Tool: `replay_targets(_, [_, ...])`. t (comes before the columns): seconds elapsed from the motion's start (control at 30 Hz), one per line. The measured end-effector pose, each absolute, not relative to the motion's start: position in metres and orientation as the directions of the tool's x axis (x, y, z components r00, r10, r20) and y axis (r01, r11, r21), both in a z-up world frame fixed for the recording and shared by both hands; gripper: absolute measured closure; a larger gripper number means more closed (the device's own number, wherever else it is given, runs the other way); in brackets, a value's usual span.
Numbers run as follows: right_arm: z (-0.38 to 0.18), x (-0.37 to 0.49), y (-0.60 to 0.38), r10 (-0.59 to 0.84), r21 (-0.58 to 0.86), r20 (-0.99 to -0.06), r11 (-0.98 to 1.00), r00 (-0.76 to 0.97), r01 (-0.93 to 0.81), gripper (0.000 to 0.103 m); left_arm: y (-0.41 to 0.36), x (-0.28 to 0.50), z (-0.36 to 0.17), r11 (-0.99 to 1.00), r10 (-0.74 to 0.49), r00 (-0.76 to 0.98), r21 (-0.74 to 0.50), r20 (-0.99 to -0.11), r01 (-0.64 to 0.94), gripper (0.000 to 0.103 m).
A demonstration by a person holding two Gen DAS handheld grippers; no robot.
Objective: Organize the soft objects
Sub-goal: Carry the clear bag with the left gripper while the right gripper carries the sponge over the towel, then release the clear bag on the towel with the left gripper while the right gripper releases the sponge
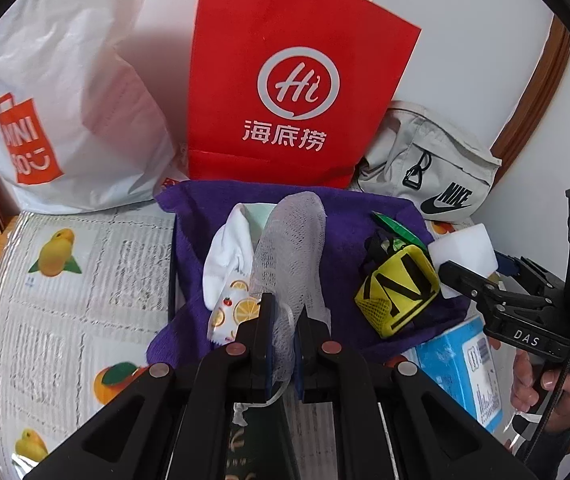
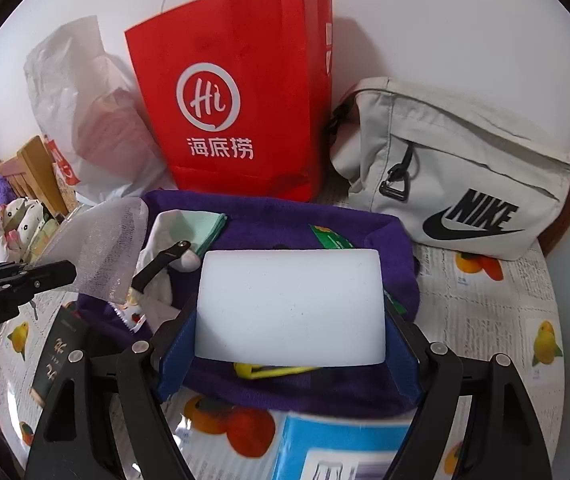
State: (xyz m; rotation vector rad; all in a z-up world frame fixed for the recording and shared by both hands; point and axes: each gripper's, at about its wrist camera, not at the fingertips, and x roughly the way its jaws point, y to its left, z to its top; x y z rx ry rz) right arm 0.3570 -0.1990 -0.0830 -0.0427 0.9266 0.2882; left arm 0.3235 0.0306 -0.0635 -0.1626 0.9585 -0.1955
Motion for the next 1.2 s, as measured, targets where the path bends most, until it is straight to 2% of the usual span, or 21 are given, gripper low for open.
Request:
replay_targets(0.63, [-0.123,0.405,-0.182,0.202,0.035,-0.838,0.947,0.507,-0.320,0.022,0.007,0.380,-0.098,0.980,-0.201,0.489,-0.166,-0.849,0.114,0.093])
replay_targets(0.83, [-0.132,0.412,-0.181,0.199,0.043,-0.855,0.947,0.479,-0.318,0.019,0.004,0.390,-0.104,0.981,-0.195,0.478,-0.162,-0.856,0.110,0.093])
replay_targets(0.93, [-0.135,0.414,-0.181,0.182,0.033,-0.860,0.952,0.476,-0.305,0.014,0.003,0.391,-0.104,0.983,-0.179,0.480,-0.142,-0.859,0.113,0.085])
replay_targets(1.07, [-0.136,0.416,-0.185,0.207,0.075,-0.859,0.955,0.468,-0.286,0.010,0.004,0.391,-0.104,0.986,-0.161,0.489,-0.124,-0.857,0.109,0.062])
replay_targets(1.2, [-0.127,0.413,-0.192,0.233,0.109,-0.845,0.956,0.481,-0.273,0.004,0.006,0.388,-0.101,0.987,-0.155,0.495,-0.119,-0.855,0.105,0.052])
